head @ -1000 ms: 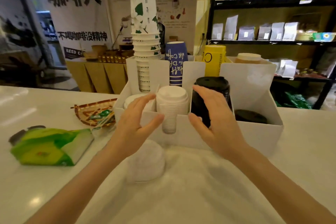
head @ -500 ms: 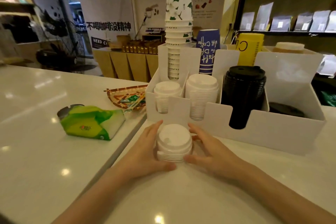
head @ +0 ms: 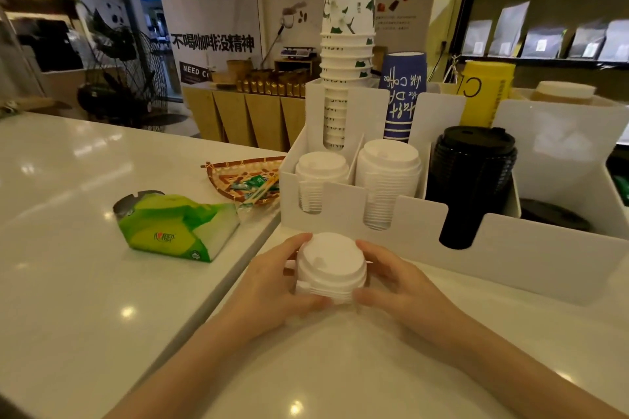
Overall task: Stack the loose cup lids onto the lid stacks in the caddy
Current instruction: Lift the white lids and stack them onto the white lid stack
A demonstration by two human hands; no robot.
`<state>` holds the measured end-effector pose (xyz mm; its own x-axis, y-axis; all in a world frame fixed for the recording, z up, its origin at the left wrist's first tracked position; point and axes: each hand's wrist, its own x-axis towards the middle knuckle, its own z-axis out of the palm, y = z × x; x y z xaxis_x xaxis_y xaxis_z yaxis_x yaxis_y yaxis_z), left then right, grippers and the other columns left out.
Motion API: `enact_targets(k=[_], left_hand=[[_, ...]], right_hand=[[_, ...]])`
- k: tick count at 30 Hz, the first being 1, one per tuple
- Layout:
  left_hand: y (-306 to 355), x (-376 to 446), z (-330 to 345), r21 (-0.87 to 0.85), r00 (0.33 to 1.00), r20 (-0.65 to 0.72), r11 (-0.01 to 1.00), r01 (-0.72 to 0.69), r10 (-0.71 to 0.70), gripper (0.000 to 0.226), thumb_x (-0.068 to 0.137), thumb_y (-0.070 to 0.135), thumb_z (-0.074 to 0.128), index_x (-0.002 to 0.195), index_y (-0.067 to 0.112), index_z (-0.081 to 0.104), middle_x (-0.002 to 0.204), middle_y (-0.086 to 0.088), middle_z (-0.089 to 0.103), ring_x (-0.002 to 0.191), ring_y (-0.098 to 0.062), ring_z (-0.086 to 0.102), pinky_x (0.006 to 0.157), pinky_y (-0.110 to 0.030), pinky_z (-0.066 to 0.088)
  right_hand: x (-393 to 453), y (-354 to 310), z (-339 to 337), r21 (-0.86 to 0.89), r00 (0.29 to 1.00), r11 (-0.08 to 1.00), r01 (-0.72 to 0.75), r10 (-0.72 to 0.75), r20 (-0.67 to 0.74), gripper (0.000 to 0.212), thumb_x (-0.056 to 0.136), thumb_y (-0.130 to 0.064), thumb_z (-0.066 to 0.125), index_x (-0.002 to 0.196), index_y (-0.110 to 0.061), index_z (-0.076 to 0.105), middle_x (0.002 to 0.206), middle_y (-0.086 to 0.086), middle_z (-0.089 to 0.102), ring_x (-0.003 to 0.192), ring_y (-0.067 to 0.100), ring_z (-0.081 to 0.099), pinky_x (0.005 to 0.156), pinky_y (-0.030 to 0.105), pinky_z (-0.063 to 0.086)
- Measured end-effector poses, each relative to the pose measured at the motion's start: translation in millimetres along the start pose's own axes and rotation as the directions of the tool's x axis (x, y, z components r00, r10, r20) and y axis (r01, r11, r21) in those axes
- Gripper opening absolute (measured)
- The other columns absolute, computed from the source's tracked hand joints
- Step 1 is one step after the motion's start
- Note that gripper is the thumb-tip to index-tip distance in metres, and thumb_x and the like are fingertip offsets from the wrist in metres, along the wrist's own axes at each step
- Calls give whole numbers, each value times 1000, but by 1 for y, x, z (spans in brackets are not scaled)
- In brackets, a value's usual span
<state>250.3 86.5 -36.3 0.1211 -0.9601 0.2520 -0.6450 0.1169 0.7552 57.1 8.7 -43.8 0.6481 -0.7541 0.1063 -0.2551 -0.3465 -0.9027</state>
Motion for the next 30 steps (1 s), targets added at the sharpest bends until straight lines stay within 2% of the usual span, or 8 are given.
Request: enact_targets(k=[3, 7, 13, 17, 22, 24, 26, 30], left_hand=[[3, 2, -5, -46, 998, -67, 999, 1, -4, 77, 50, 37, 83, 113, 51, 40, 107, 32, 51, 100, 13, 52, 78, -3, 43], [14, 11, -18, -62, 988, -149, 997, -51, 41, 75, 48, 41, 82, 111, 51, 43, 111, 26, 57, 100, 8, 55, 80, -8, 46], [41, 47, -48, -19, 948, -299, 992, -125, 114, 80, 47, 47, 74, 121, 38, 45, 110, 27, 52, 100, 7, 53, 72, 1, 42], [53, 72, -63, 10, 914, -378, 988, -153, 145, 75, 49, 45, 72, 118, 34, 45, 121, 9, 50, 104, -6, 55, 81, -11, 44], [50, 108, -68, 46, 900, -418, 993, -111, 121, 75, 56, 37, 76, 123, 21, 47, 125, -3, 52, 104, -11, 52, 80, -14, 43], [46, 118, -63, 81, 898, -421, 992, -100, 125, 73, 59, 31, 78, 124, 19, 48, 125, -5, 55, 105, -11, 52, 85, -22, 46], [42, 125, -57, 148, 896, -423, 986, -77, 133, 71, 60, 33, 77, 123, 20, 48, 125, -4, 57, 107, -12, 51, 93, -32, 45], [35, 133, -47, 318, 918, -377, 948, 3, 124, 68, 63, 47, 71, 122, 22, 50, 127, -2, 58, 116, -17, 48, 94, -30, 36]], right_hand=[[4, -9, -3, 162, 999, 986, -32, 33, -4, 50, 76, -26, 65, 124, -31, 50, 120, -12, 60, 108, 1, 57, 81, 15, 49], [16, -32, -13, 85, 997, 996, 20, -14, -70, 45, 81, -41, 56, 125, -31, 48, 123, -10, 59, 110, 3, 55, 98, 30, 45], [53, -90, -40, -101, 976, 979, 175, -186, -116, 38, 89, -34, 45, 127, -29, 45, 123, -7, 55, 111, 8, 51, 89, 20, 44], [92, -117, -56, -243, 961, 941, 236, -263, -87, 34, 92, -31, 42, 124, -22, 46, 114, -4, 57, 98, 7, 53, 67, 7, 45], [136, -123, -69, -361, 967, 907, 218, -250, -44, 34, 92, -30, 42, 123, -17, 46, 122, 6, 59, 100, 14, 54, 74, 20, 42], [147, -121, -72, -439, 977, 879, 187, -213, -9, 34, 93, -27, 39, 125, -16, 44, 122, 7, 58, 100, 16, 52, 78, 25, 41], [153, -117, -73, -542, 984, 826, 155, -176, 12, 33, 94, -24, 36, 123, -13, 45, 120, 9, 58, 101, 21, 53, 84, 32, 44], [162, -107, -73, -679, 990, 726, 111, -138, 14, 31, 93, -20, 35, 113, -6, 54, 115, 16, 61, 104, 31, 53, 93, 46, 44]])
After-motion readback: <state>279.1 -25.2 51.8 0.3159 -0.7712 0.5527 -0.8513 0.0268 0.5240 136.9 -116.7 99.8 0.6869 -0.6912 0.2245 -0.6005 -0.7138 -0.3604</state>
